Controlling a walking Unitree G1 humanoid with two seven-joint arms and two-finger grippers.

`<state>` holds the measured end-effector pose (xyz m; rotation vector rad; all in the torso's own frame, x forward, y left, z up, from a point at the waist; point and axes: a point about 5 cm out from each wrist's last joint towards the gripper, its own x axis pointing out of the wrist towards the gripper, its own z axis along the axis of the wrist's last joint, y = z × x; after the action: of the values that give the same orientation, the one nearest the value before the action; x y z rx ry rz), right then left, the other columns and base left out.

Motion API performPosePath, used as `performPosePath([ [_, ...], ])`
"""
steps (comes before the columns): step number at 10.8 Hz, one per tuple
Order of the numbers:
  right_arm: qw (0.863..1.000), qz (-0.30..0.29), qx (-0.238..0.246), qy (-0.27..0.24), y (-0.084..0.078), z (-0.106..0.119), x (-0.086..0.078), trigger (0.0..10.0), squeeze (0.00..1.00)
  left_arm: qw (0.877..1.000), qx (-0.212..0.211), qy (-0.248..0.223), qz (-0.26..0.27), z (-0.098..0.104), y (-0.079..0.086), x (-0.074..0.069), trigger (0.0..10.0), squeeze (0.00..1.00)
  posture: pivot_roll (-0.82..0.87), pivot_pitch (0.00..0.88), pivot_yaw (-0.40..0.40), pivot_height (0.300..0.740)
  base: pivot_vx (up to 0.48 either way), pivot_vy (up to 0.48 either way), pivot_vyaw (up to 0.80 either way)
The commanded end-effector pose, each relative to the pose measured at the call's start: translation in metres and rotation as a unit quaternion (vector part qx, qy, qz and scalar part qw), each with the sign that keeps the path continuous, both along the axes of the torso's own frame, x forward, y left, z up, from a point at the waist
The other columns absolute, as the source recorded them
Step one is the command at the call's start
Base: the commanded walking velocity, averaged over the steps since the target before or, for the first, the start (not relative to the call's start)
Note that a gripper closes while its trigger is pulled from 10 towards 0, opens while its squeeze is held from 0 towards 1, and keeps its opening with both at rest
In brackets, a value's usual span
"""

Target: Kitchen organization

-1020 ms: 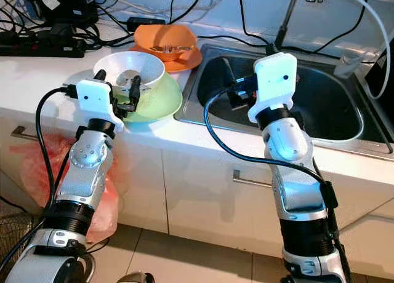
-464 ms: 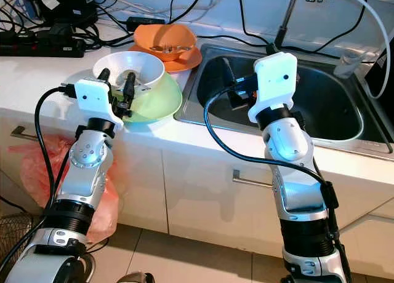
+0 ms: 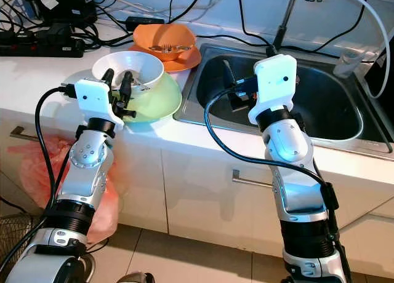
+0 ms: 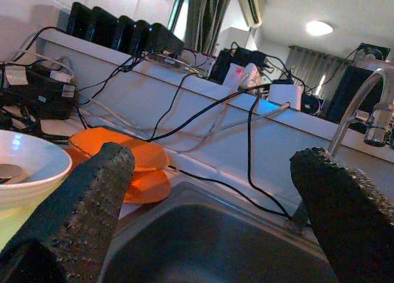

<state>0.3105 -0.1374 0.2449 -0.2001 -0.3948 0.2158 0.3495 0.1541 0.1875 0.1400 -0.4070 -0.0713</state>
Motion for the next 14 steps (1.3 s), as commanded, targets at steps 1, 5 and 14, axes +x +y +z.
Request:
performPosePath([
  [1,1.0,-0.008,0.0,-0.005,-0.005,0.003,-0.002,10.0,0.0,1.0,-0.003,-0.002,-0.007,0.002,-0.003,0.002,0.0,0.0,-0.01,0.045,-0.057,0.74,0.0,0.0,0.0],
  [5,1.0,-0.01,0.0,-0.005,-0.005,0.003,-0.001,10.0,0.0,1.0,-0.005,-0.012,-0.004,0.006,-0.004,0.003,0.0,0.0,-0.01,0.043,-0.055,0.74,0.0,0.0,0.0],
  [14,1.0,-0.011,0.004,-0.009,-0.003,0.003,0.0,10.0,0.0,0.995,0.014,-0.1,0.023,0.046,-0.01,0.003,0.0,0.0,0.0,0.032,-0.046,0.74,0.0,0.0,0.0],
])
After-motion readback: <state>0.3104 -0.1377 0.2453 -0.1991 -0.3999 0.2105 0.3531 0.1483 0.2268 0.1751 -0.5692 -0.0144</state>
